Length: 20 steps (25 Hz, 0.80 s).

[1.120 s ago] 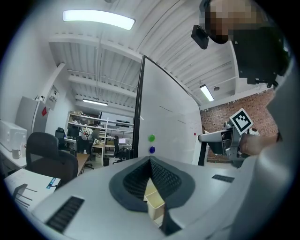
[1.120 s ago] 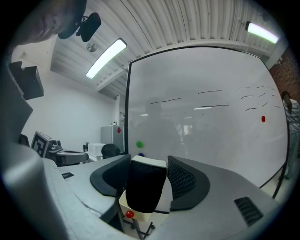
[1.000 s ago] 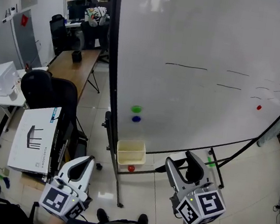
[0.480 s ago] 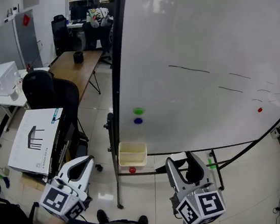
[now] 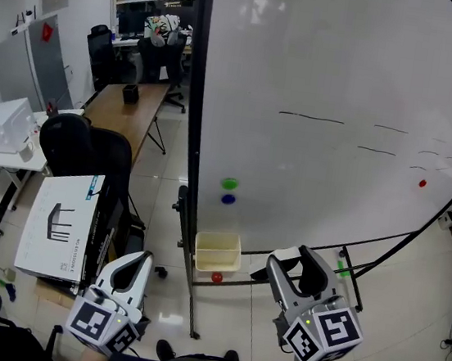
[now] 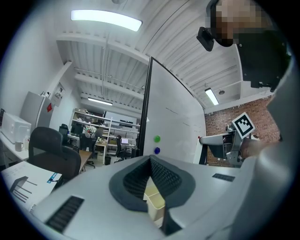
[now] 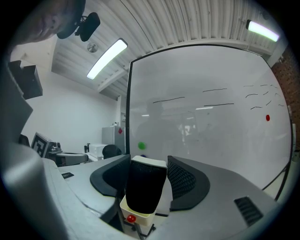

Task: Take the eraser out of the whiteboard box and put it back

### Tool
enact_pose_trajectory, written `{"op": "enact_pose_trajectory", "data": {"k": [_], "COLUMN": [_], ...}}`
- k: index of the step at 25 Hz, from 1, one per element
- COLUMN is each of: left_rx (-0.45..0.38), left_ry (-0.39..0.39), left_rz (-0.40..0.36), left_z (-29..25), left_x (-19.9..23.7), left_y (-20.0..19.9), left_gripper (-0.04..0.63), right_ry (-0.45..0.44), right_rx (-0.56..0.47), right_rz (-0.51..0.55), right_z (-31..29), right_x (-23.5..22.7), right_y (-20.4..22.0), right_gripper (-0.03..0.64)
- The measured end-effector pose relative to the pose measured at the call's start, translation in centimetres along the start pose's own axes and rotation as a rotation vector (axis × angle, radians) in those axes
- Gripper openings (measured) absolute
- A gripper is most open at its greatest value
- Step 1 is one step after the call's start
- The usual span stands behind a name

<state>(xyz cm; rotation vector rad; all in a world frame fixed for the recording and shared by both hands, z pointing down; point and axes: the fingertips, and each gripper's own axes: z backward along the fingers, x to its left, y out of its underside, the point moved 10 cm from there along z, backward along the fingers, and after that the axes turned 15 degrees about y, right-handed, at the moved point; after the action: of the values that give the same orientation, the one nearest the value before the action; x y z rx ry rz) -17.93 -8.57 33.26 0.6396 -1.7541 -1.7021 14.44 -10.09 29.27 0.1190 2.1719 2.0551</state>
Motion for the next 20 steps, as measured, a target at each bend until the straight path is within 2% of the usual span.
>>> {"op": "enact_pose_trajectory", "data": {"k": [13,20], "left_rx": [0.009,0.041], "left_ry": [-0.033,-0.063], "left_rz": [0.005,0.022], "left_z": [0.6,1.1], "left_x": [0.8,1.6], "left_y": [0.5,2.1], "left_gripper": [0.021,0.021], "right_ry": [-0.019,-0.072], "right_rx": [0.017,0.066], "right_rz": [-0.001,0.017], "right_z": [-1.6,-4.8], "right_x": [1.2,4.0], "right_y": [0.8,3.9], "right_gripper": [0.275,0.275]}}
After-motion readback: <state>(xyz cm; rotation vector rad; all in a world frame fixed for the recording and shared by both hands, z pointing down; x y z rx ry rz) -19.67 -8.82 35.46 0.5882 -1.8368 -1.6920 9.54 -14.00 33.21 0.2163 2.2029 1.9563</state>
